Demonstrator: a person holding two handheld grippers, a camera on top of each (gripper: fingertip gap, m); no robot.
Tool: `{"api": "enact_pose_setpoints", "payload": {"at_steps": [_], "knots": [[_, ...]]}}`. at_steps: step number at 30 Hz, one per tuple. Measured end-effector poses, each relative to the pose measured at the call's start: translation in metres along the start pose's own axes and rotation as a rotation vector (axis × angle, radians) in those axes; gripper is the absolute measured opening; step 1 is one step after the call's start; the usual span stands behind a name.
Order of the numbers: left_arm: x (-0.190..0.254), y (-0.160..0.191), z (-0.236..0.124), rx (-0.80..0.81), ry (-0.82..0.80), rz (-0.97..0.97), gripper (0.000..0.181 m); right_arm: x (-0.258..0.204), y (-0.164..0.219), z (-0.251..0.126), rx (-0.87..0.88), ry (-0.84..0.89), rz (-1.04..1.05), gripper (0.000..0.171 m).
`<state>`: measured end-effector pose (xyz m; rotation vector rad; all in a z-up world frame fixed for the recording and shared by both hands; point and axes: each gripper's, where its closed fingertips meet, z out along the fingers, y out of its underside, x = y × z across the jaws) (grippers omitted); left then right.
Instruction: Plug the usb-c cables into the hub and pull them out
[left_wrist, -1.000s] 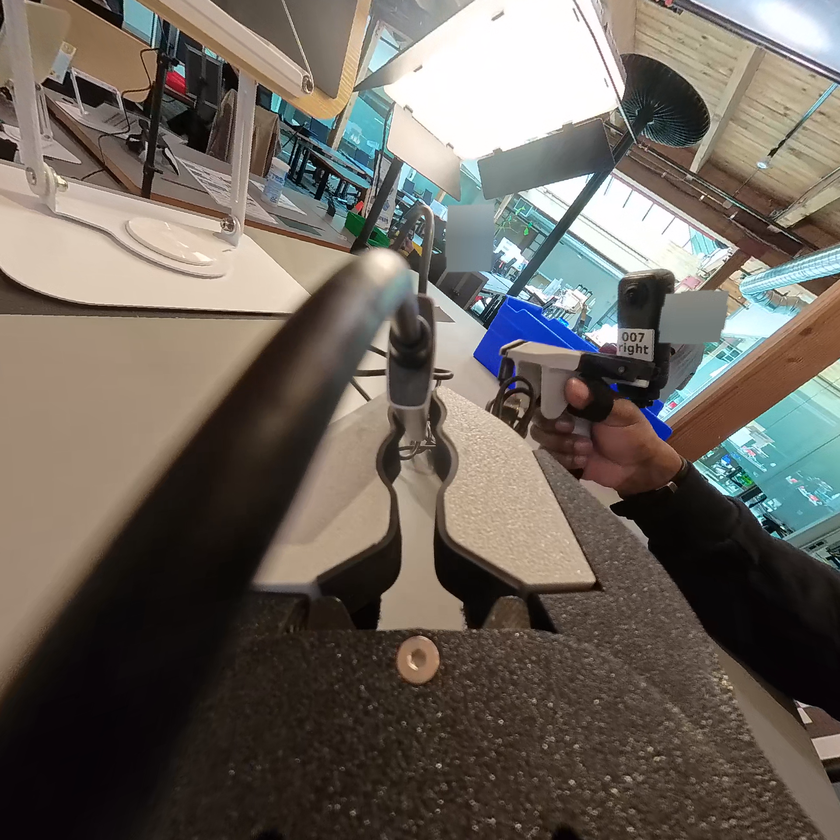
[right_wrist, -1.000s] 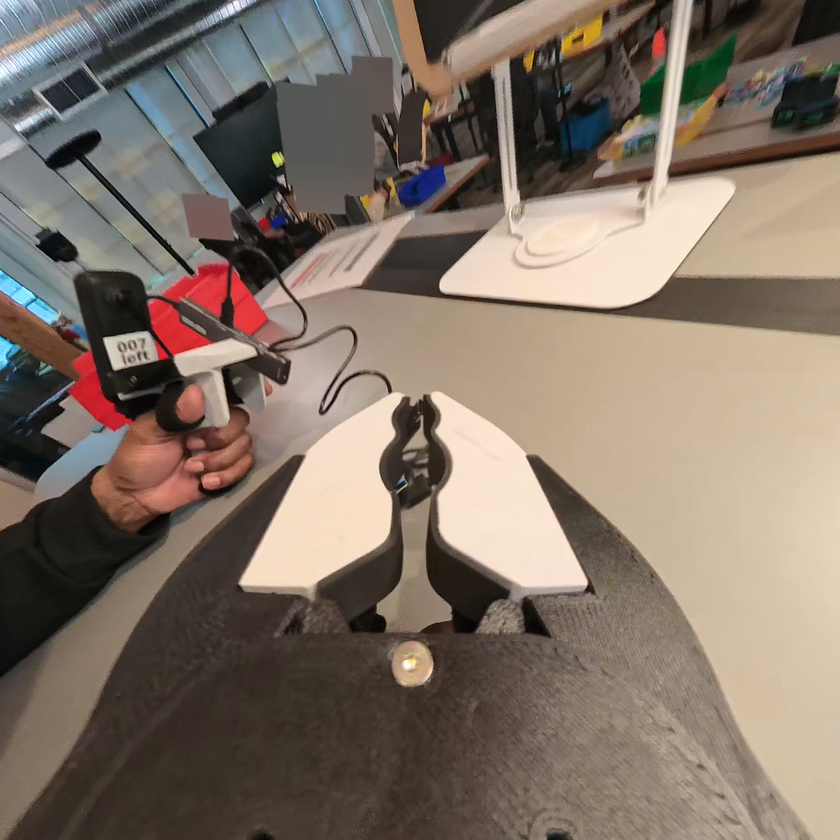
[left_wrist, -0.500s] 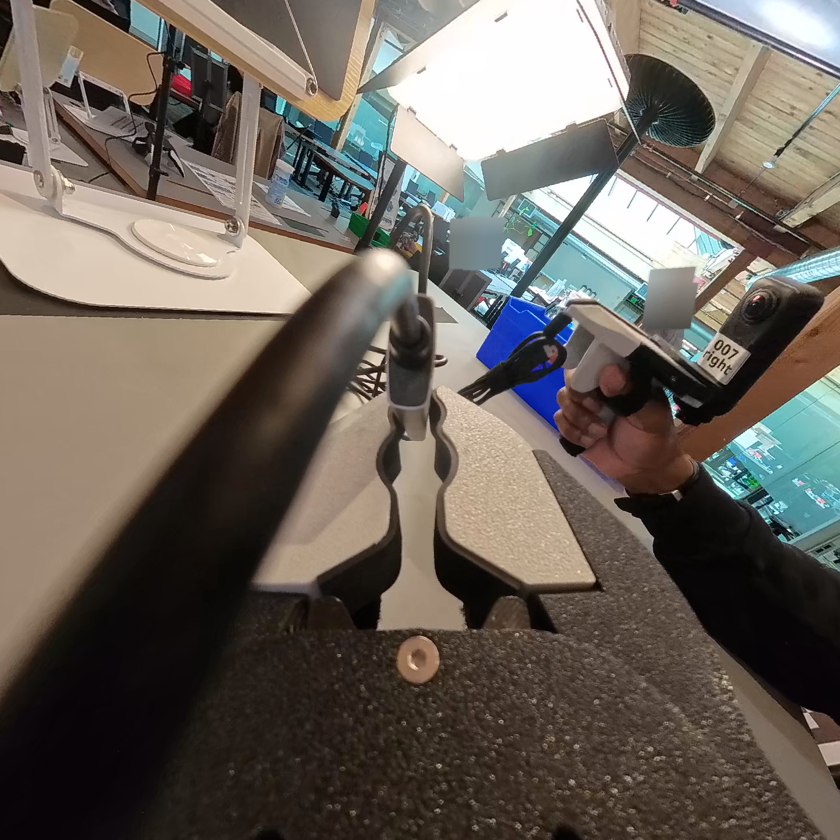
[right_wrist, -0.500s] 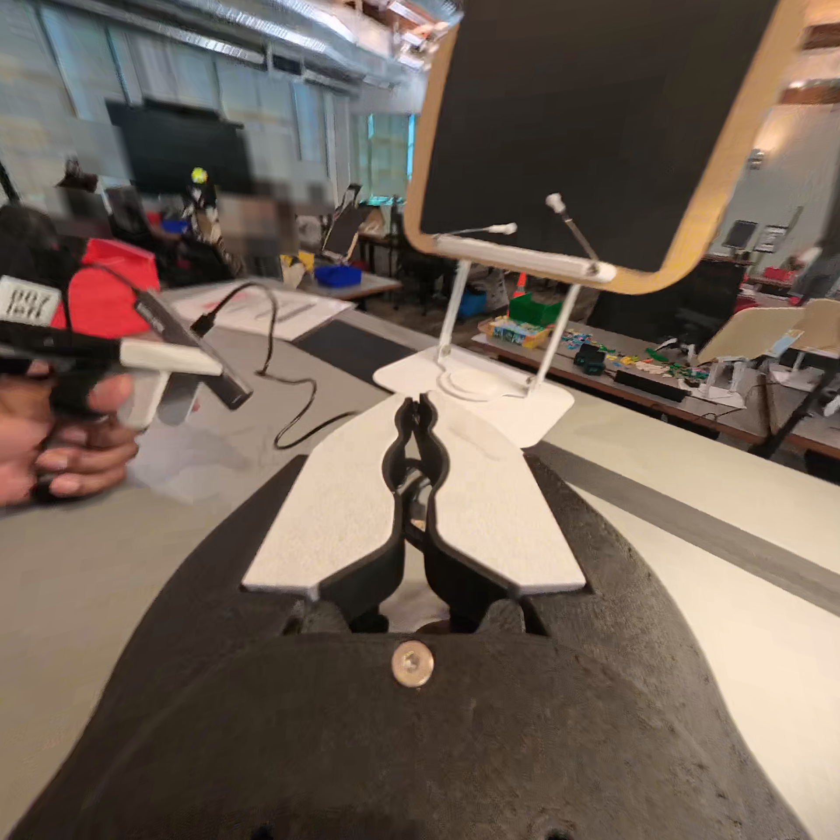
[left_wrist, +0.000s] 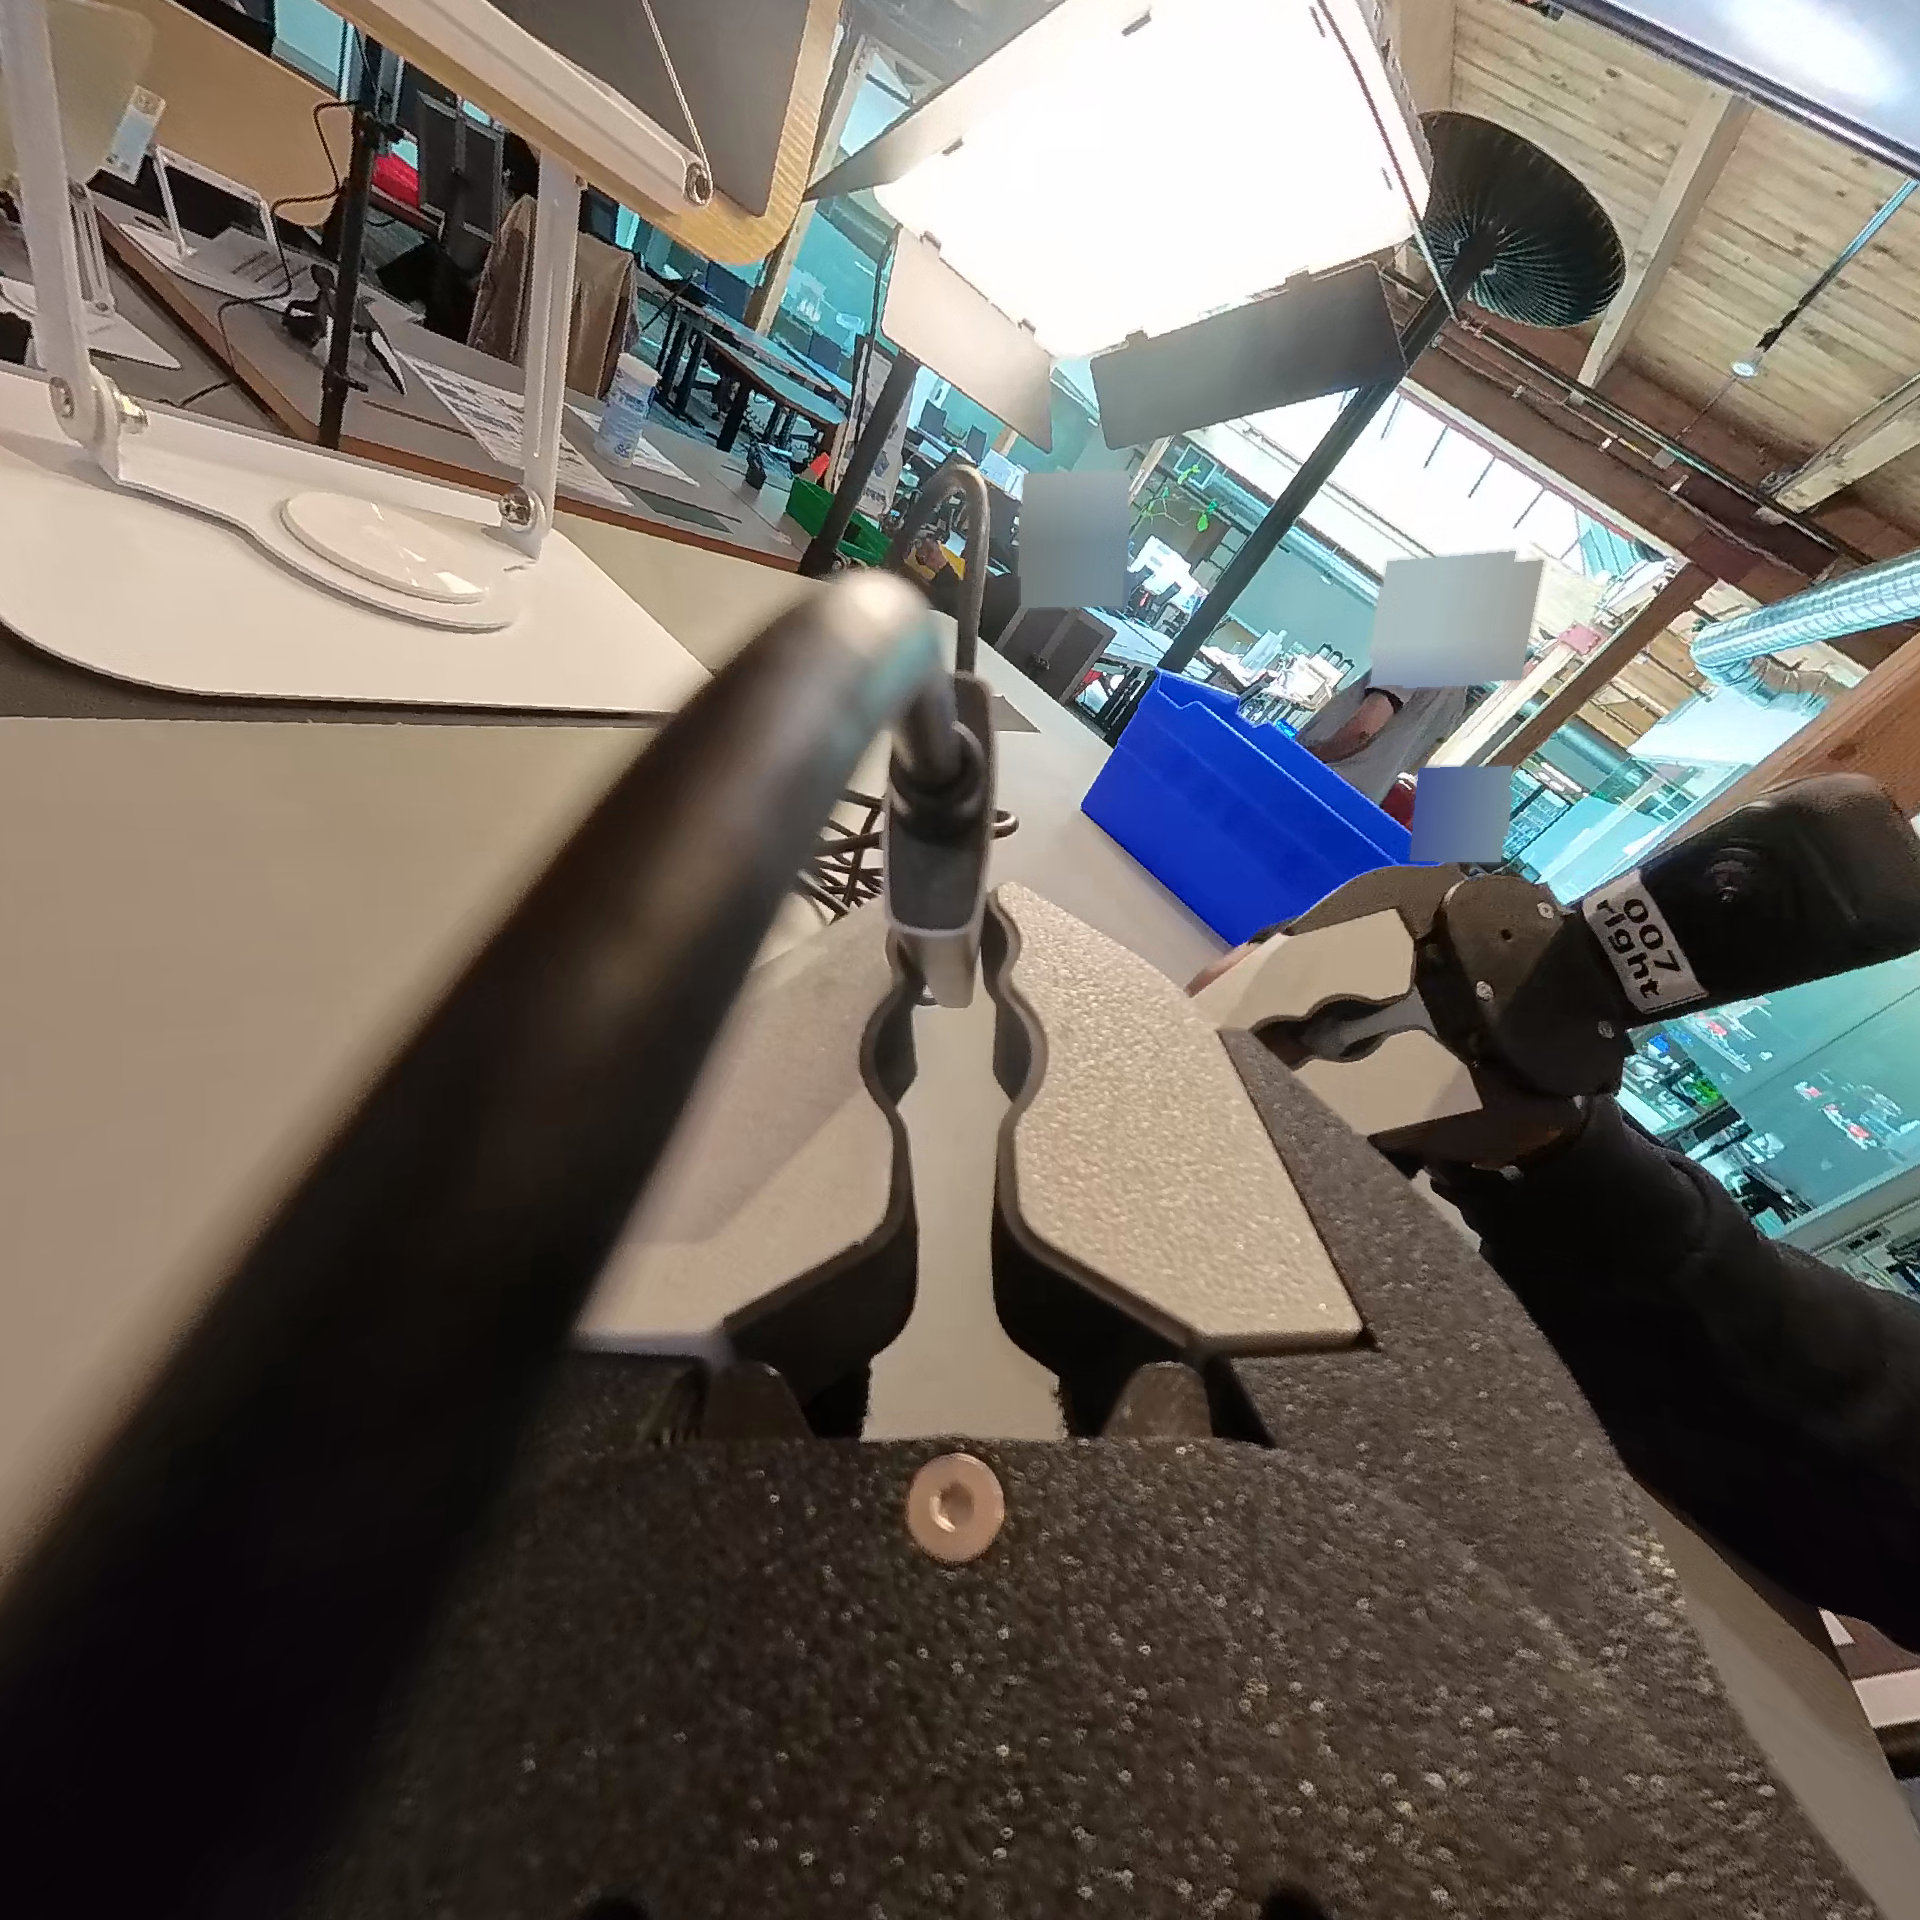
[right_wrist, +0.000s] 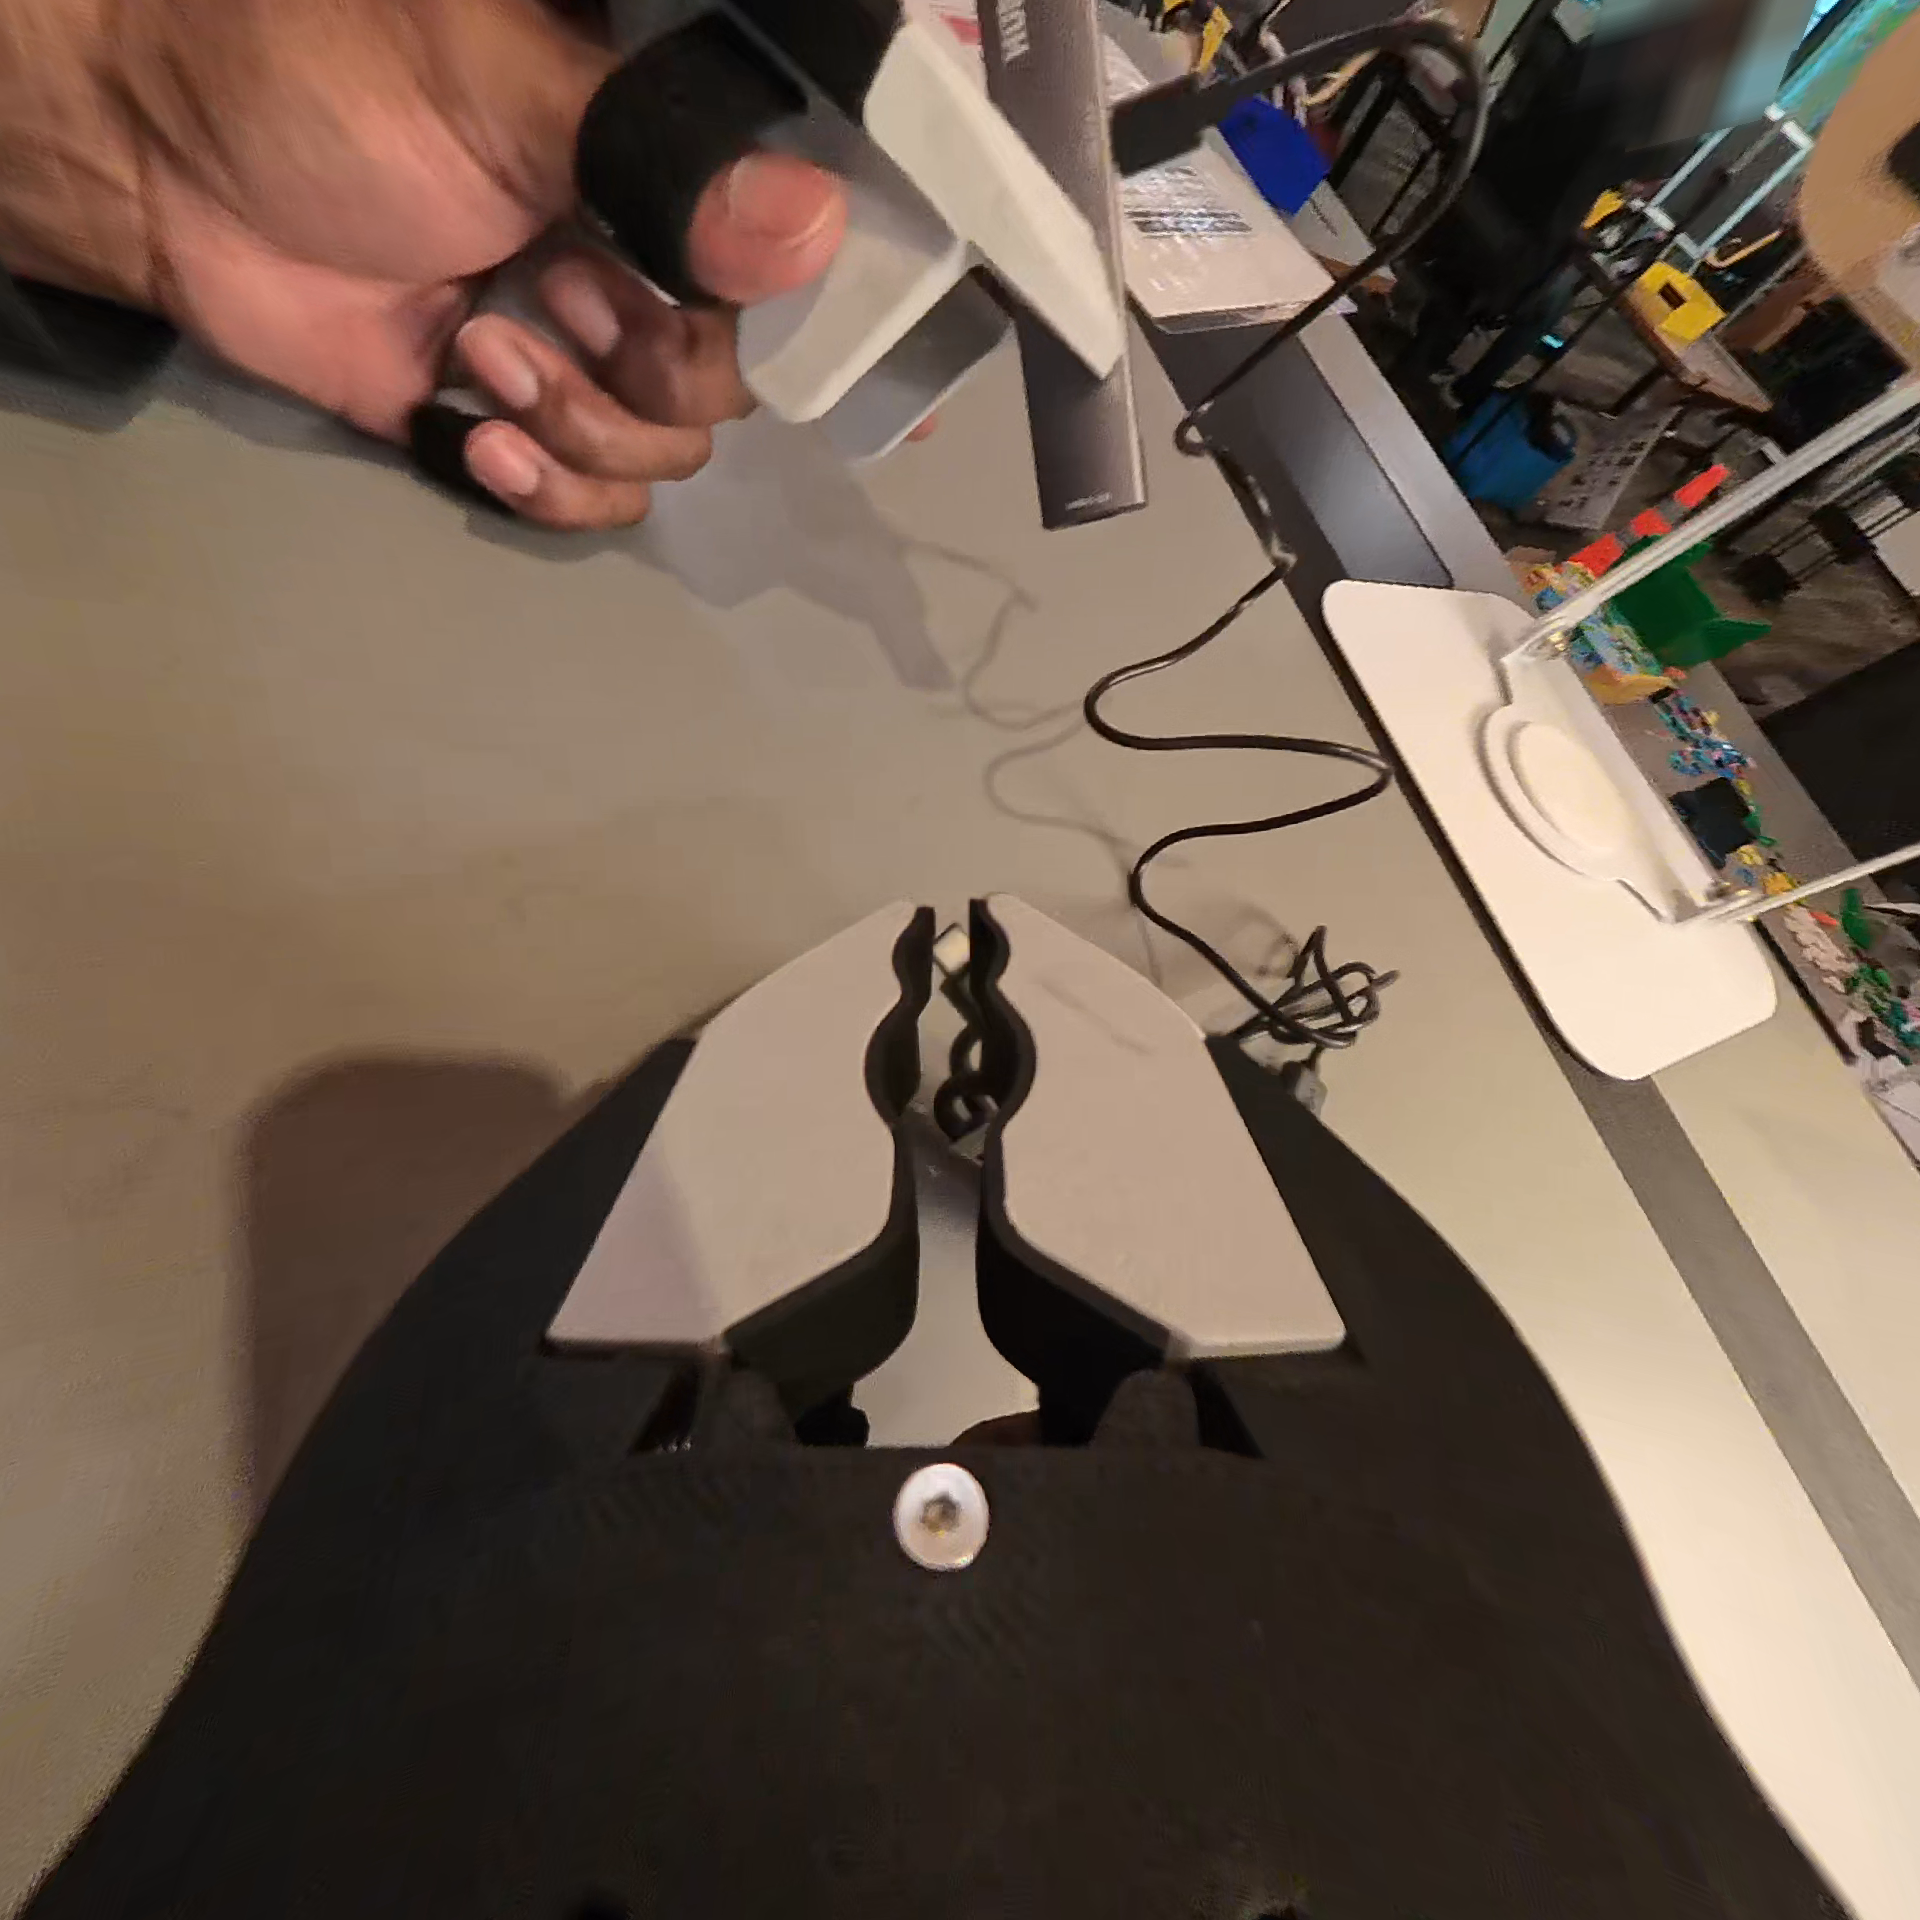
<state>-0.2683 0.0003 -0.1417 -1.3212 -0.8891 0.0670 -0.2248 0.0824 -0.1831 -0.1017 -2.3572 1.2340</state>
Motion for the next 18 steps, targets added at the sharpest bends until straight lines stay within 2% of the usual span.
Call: {"api": "enact_pose_setpoints", "payload": {"at_steps": [7, 14, 18], "knots": [[0.001, 0.001, 0.001, -0.008, 0.008, -0.004, 0.010, -0.006, -0.001, -0.011, 0.048, -0.109, 0.065, 0.025], [0.004, 0.006, 0.003, -0.046, 0.037, -0.008, 0.009, 0.008, 0.012, -0.009, 0.022, -0.042, 0.052, 0.046], [0.012, 0.015, 0.006, -0.106, 0.080, -0.019, 0.009, 0.002, 0.028, 0.005, -0.081, -0.022, -0.041, 0.051]]}}
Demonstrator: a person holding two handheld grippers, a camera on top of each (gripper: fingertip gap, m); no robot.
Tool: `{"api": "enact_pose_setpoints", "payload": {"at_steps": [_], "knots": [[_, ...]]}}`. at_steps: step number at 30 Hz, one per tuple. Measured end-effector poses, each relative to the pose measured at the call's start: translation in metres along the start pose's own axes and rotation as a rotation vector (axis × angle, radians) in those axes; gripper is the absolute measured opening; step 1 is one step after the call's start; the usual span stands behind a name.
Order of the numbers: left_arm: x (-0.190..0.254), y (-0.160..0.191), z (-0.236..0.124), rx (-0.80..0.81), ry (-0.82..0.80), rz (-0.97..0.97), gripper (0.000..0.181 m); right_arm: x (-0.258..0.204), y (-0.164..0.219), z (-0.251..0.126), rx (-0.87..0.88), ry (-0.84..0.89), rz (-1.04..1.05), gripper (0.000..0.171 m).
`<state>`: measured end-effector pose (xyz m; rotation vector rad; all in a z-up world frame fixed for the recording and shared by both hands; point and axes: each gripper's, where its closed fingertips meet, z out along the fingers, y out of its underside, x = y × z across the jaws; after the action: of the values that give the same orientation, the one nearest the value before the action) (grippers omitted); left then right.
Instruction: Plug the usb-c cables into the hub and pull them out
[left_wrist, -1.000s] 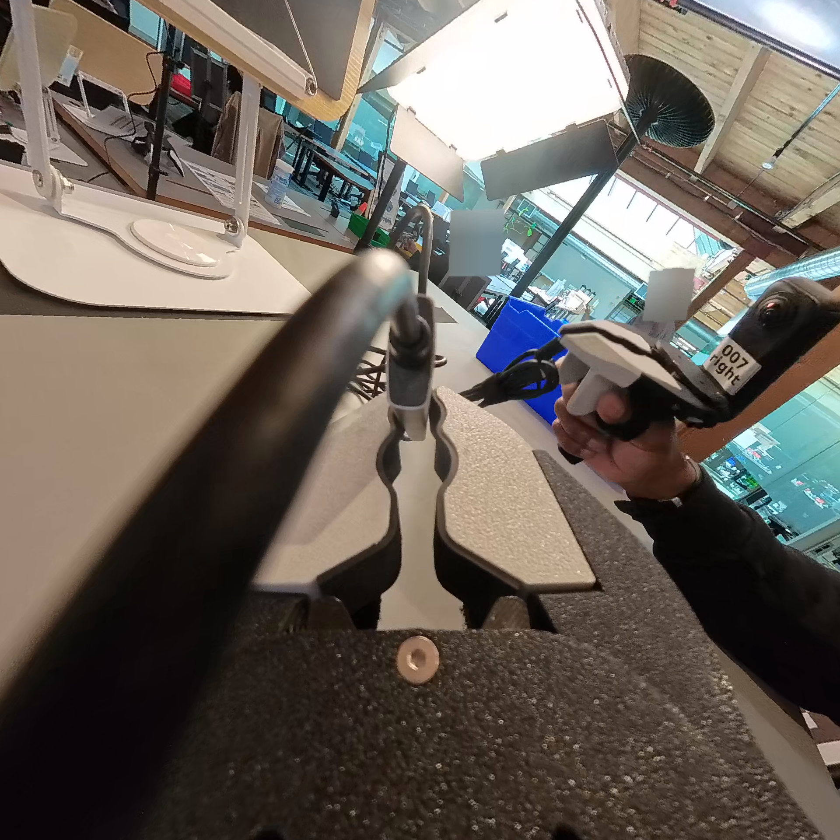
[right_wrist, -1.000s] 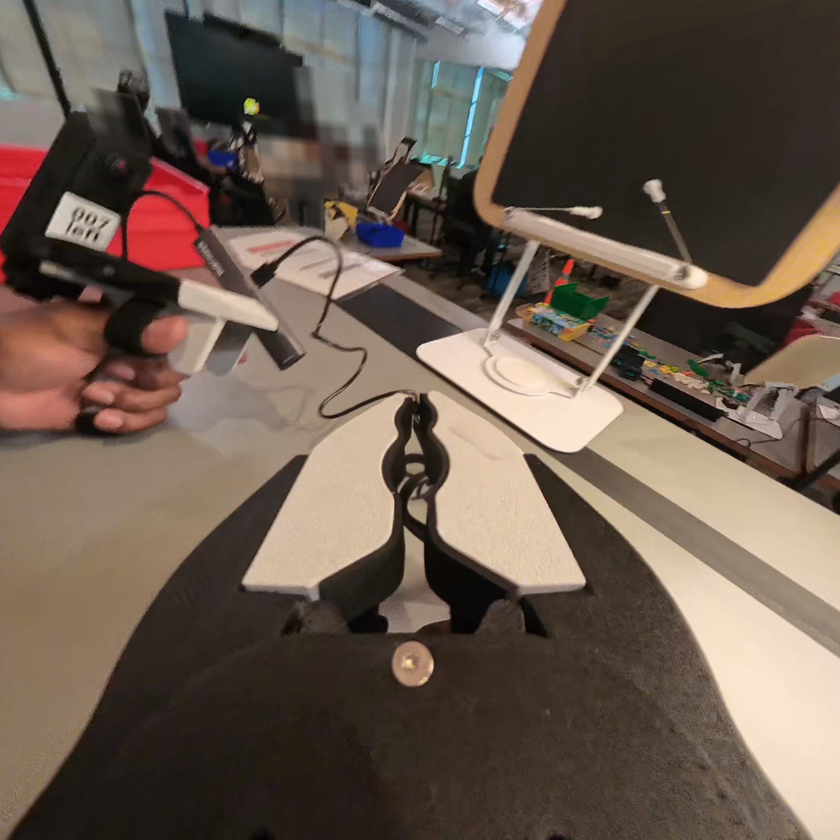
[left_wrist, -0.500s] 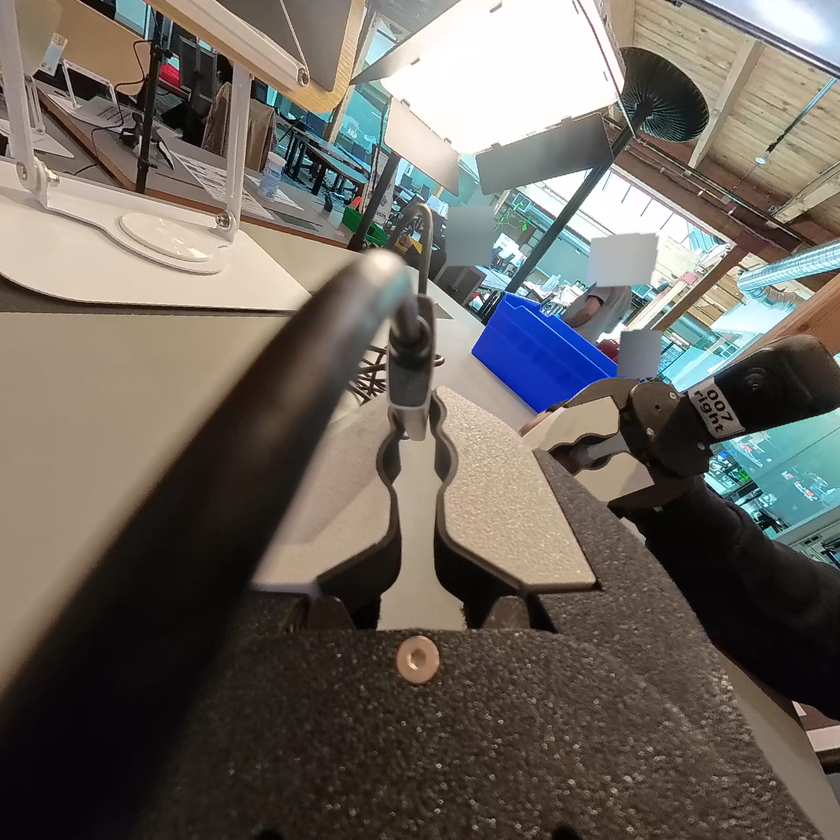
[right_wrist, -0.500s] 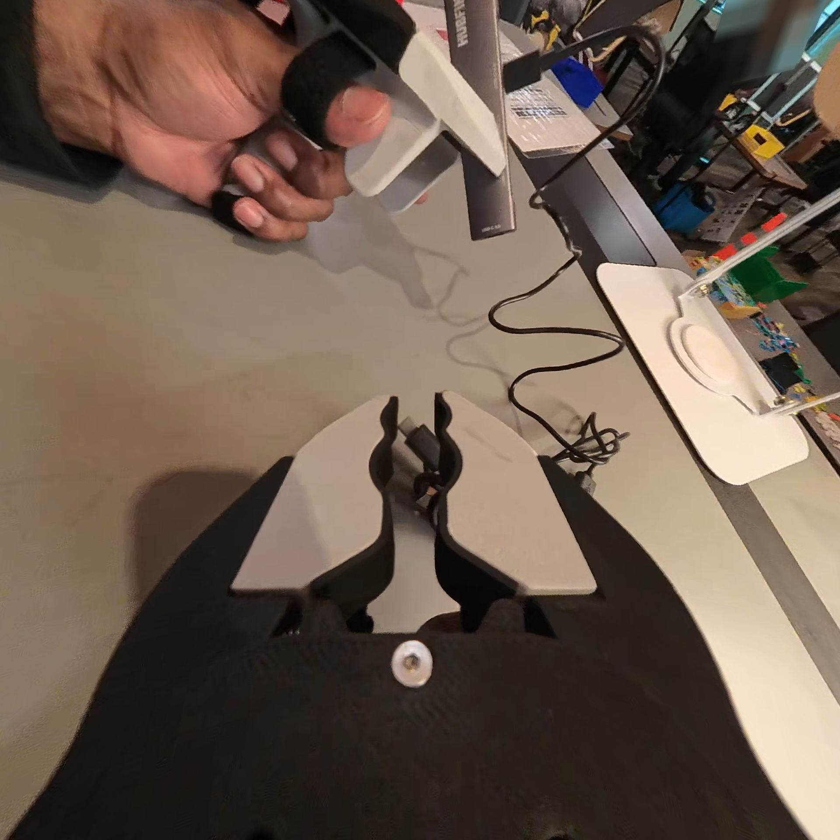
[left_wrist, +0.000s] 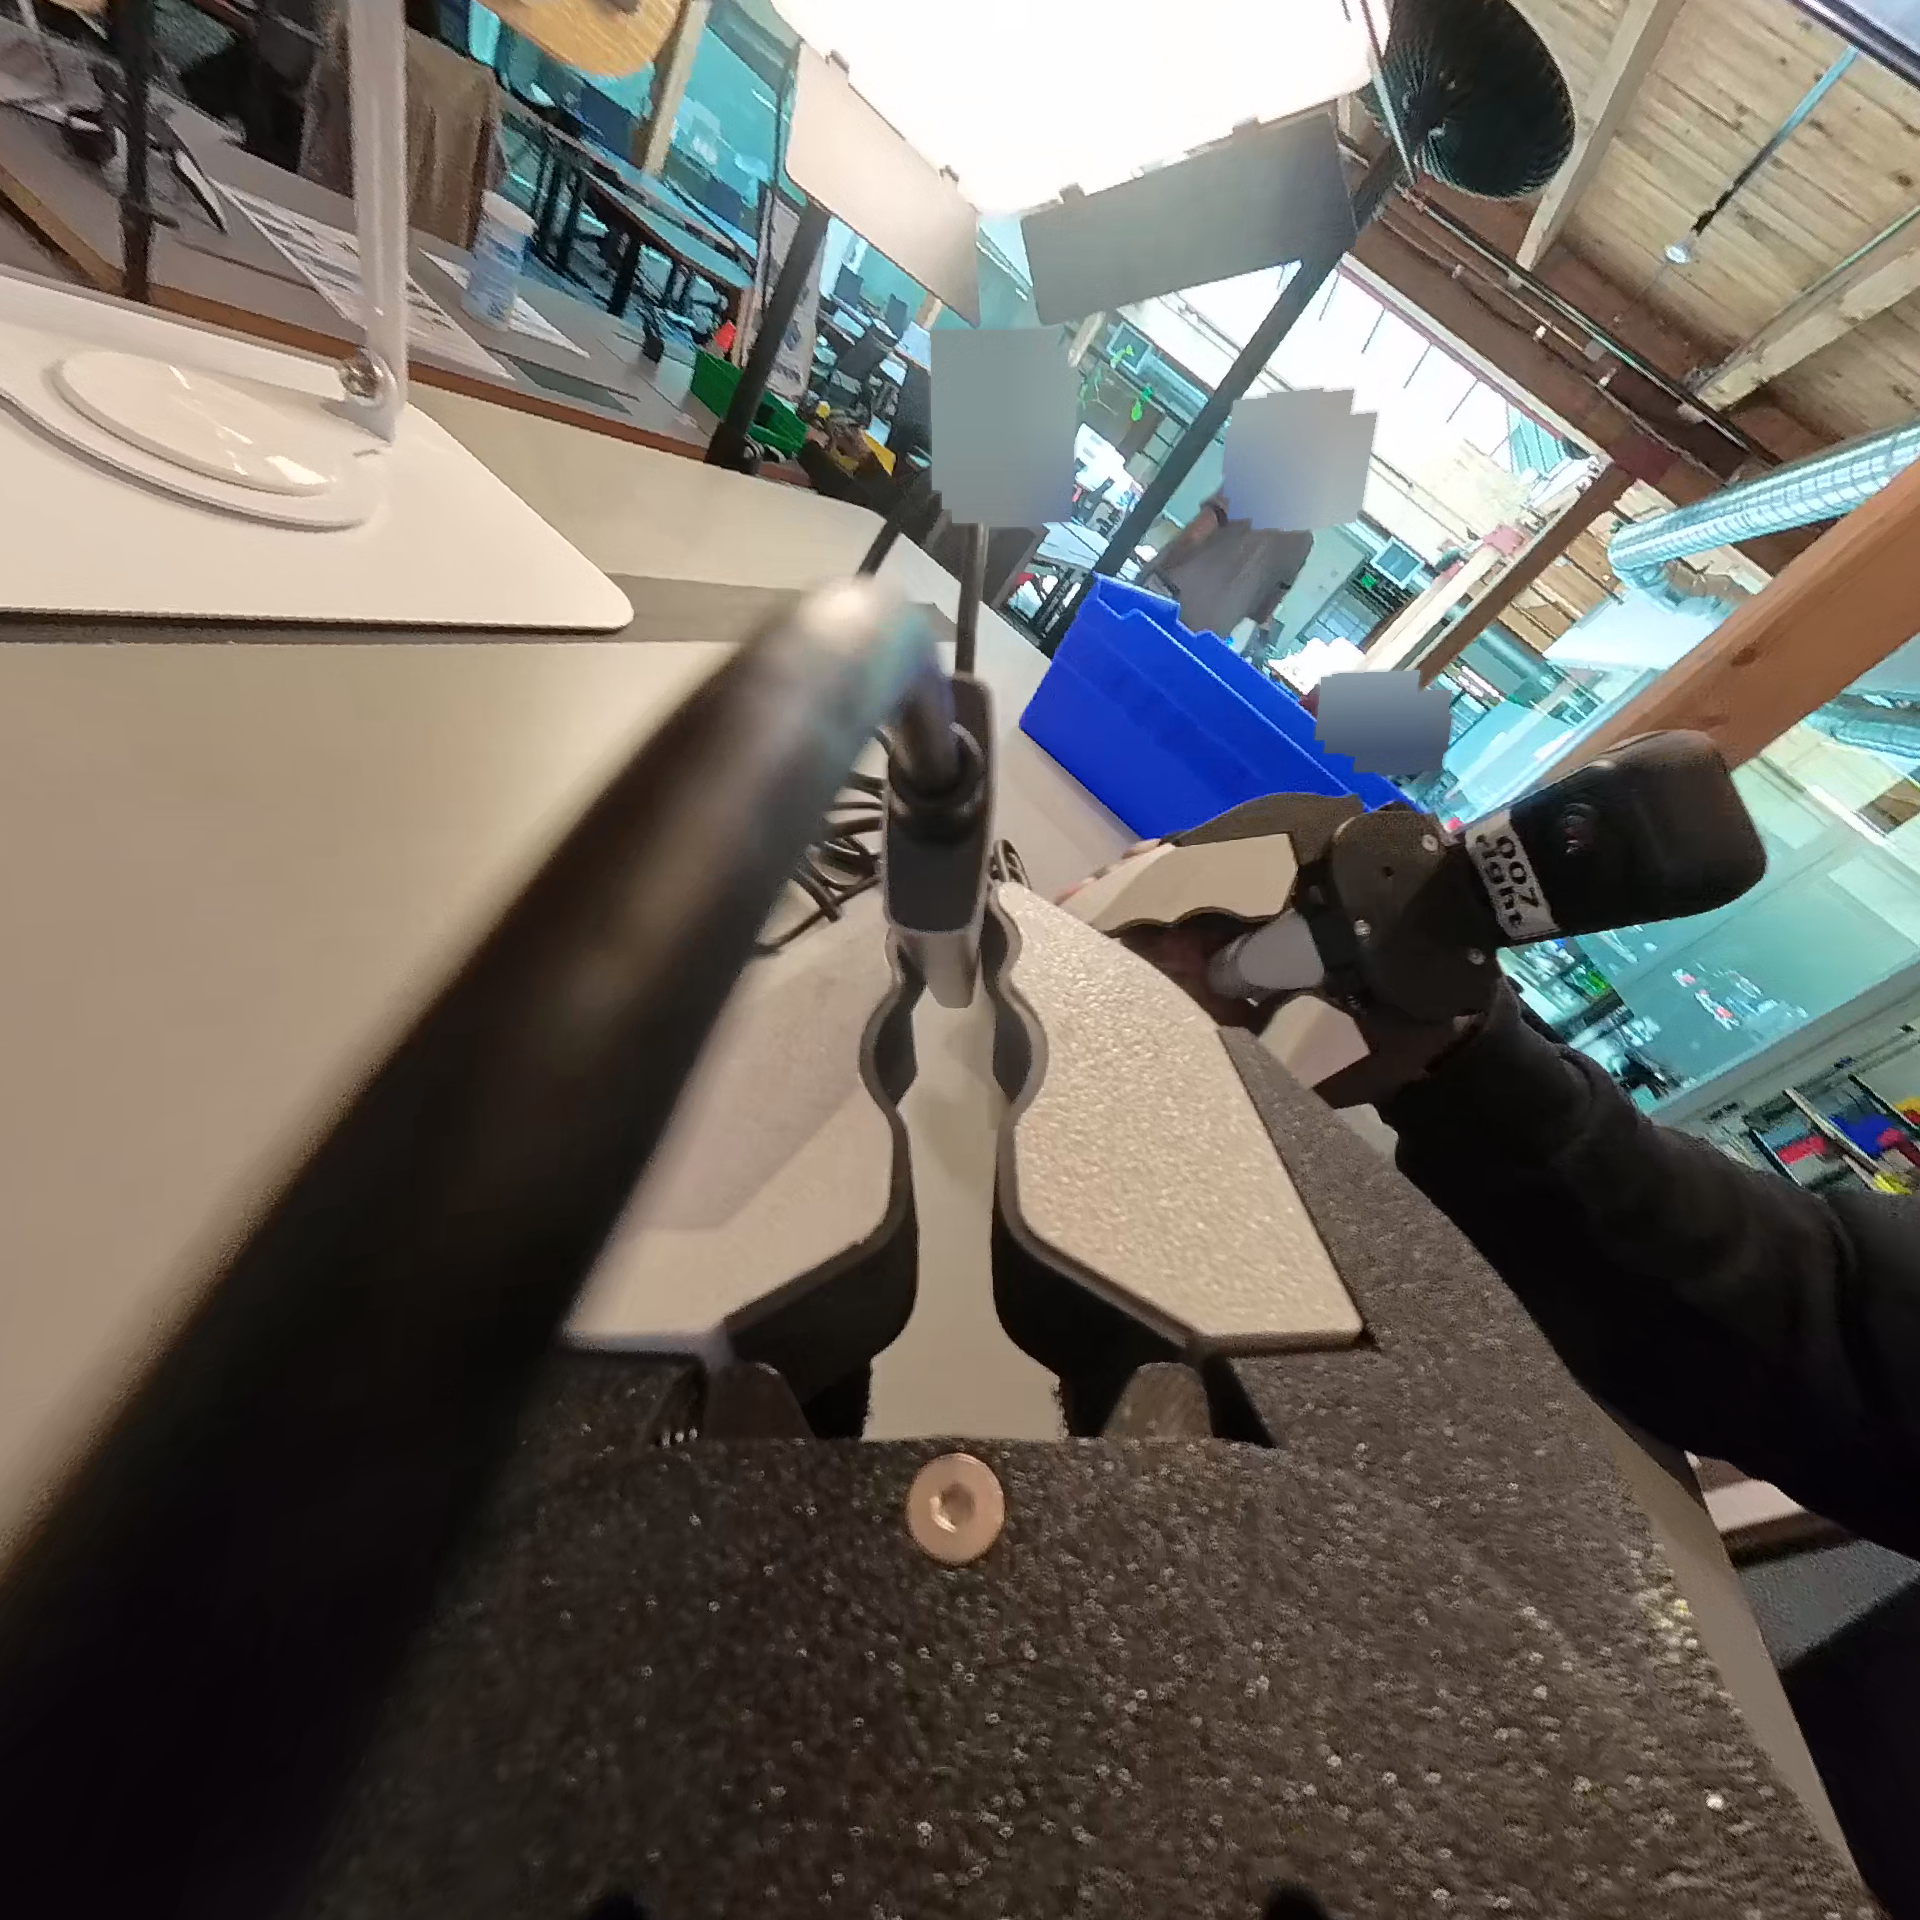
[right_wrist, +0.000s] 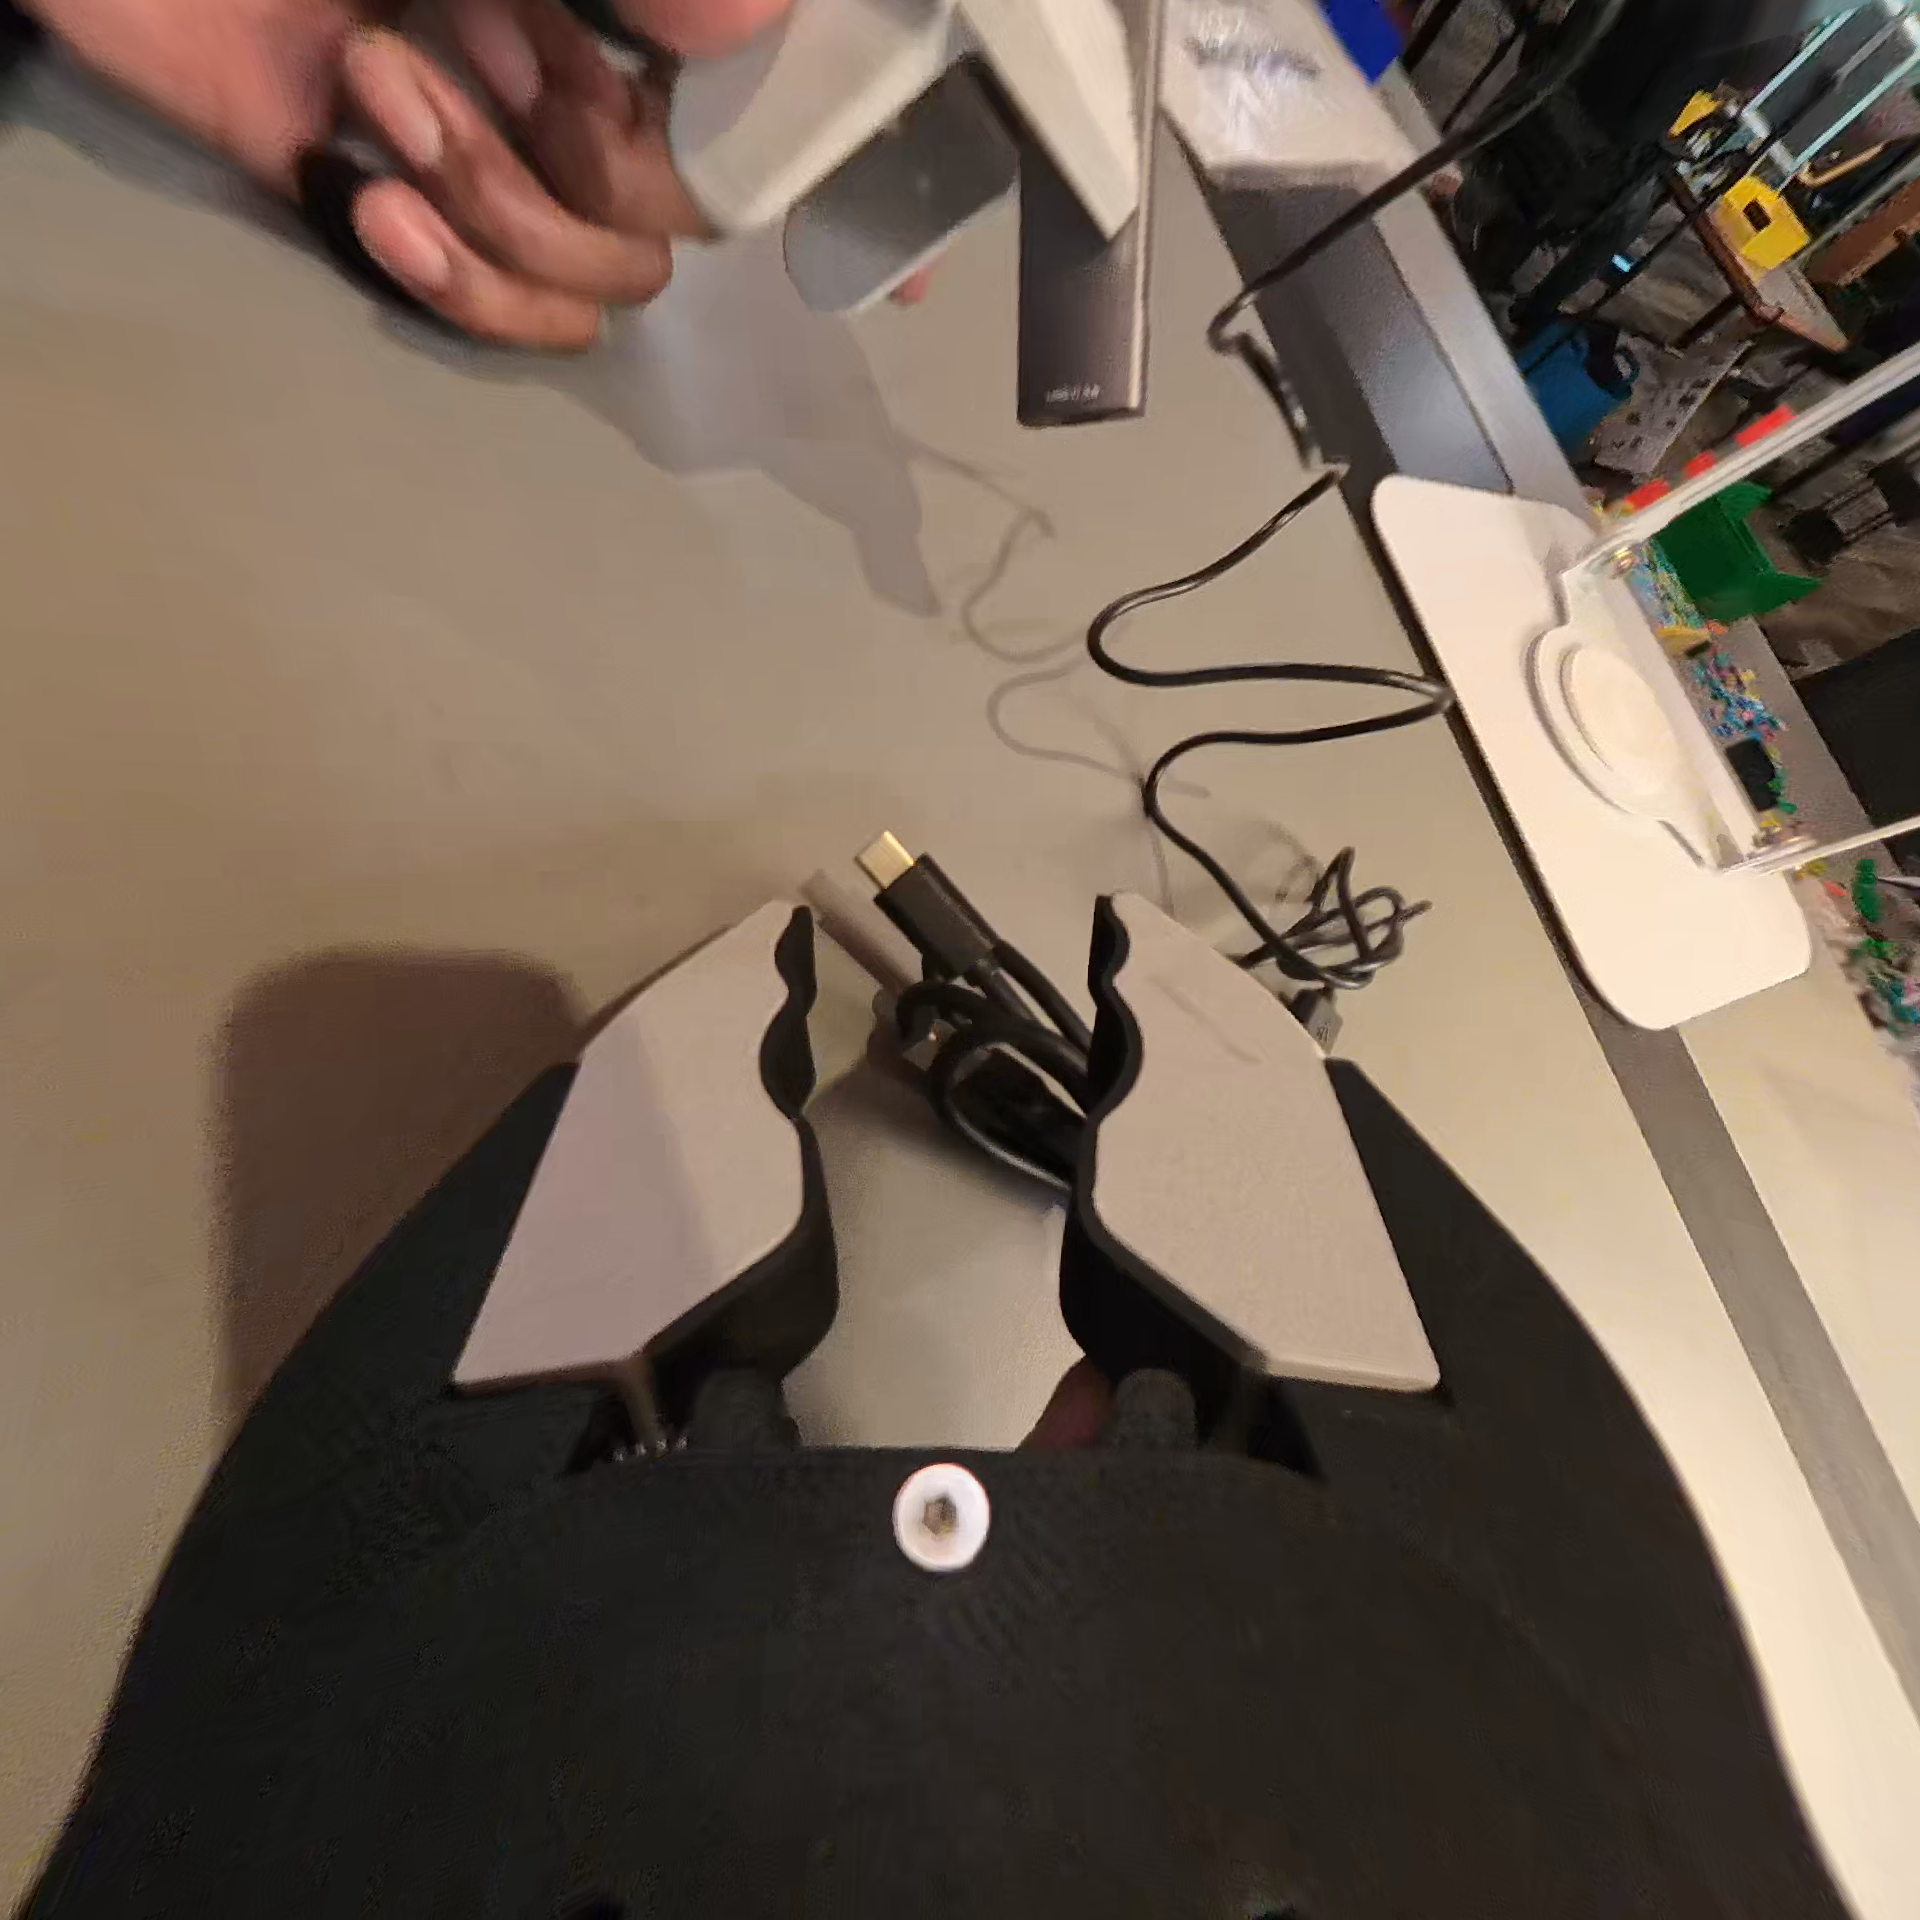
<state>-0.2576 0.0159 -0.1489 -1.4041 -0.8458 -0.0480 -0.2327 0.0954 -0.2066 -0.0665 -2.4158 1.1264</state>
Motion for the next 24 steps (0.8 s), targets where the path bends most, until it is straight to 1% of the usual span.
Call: {"api": "enact_pose_setpoints", "payload": {"at_steps": [1, 3, 6, 13, 18, 24], "knots": [[0.002, 0.002, 0.001, -0.017, 0.013, -0.003, 0.009, 0.000, 0.005, 0.004, -0.036, 0.018, -0.023, 0.046], [0.006, 0.007, 0.003, -0.050, 0.037, -0.006, 0.009, 0.006, 0.011, 0.008, -0.084, 0.092, -0.074, 0.027], [0.012, 0.017, 0.006, -0.113, 0.082, -0.019, 0.010, 0.012, 0.006, 0.011, -0.079, 0.161, -0.123, 0.017], [0.029, 0.043, 0.006, -0.301, 0.193, -0.025, 0.009, 0.023, -0.015, 0.017, -0.021, 0.366, -0.297, 0.015], [0.025, 0.058, 0.001, -0.412, 0.159, 0.032, 0.009, 0.012, -0.034, 0.022, -0.013, 0.429, -0.448, 0.014], [0.027, 0.070, -0.001, -0.502, 0.148, 0.109, 0.008, 0.005, -0.040, 0.030, -0.054, 0.468, -0.565, 0.014]]}}
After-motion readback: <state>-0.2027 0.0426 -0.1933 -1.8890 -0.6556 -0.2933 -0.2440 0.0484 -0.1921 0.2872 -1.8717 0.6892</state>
